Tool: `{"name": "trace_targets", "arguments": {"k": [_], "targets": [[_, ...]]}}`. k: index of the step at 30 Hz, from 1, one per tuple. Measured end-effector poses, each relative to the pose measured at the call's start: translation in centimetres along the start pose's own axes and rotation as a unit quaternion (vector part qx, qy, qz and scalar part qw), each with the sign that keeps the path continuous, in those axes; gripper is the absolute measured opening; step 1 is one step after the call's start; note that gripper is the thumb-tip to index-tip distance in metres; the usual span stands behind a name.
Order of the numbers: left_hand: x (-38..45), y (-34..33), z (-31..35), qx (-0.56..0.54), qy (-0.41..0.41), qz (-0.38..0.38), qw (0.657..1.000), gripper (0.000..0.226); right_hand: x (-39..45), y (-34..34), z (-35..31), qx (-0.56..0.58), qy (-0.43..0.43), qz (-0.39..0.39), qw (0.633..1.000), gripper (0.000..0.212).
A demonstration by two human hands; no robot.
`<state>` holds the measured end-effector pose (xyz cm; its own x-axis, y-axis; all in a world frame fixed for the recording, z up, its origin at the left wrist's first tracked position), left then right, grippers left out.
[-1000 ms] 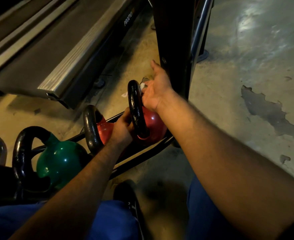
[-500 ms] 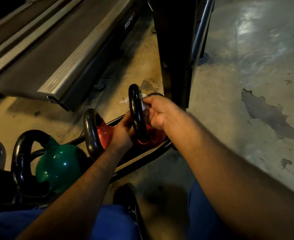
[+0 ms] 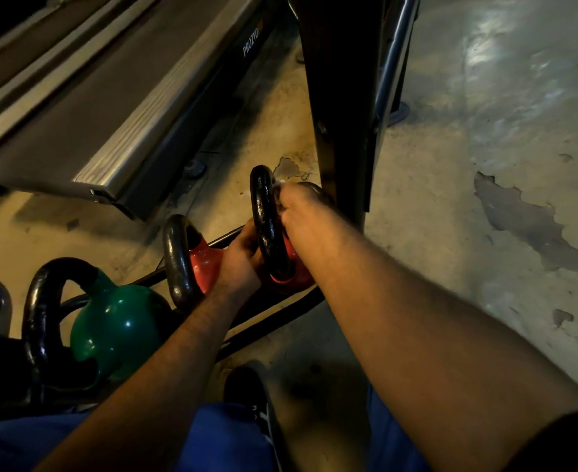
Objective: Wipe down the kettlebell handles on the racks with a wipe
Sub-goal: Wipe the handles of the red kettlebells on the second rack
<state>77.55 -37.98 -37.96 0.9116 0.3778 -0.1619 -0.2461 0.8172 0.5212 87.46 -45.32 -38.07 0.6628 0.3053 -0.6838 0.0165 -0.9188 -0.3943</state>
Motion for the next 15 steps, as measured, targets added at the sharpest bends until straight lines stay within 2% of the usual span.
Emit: {"name": "trace_targets", "arguments": {"k": [4,7,12,15], "targets": [[0.1,0.1,0.0,0.012,0.000,0.004,1.000,0.026,-0.8,0.1,-0.6,-0.026,0.002,-0.024,0.999,0.036],[0.2,0.2,-0.4,0.010,0.001,0.006,1.000,0.030,-1.0,-0.6,-0.4,0.025,-0.025,-0.019,0.999,0.036],[0.4,0.2,-0.8,0.019,0.001,0.008,1.000,0.032,-0.8,-0.9,-0.2,0.064,-0.015,-0.030,0.997,0.025],[0.2,0.3,-0.9,0.020,0.001,0.014,1.000,0.032,-1.2,-0.7,0.5,0.062,-0.017,-0.081,0.995,0.022]]}}
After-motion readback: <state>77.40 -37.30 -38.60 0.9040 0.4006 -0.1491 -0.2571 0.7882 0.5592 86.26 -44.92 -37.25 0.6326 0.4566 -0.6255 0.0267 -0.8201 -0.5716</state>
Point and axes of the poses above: each hand's wrist, its own x-axis towards the middle knuckle, its own y-axis out of the back of the hand, z = x × y, the point moved 8 cm from there along x, towards the middle knuckle, and after that the axes turned 9 degrees about x, right-handed, at the moved point
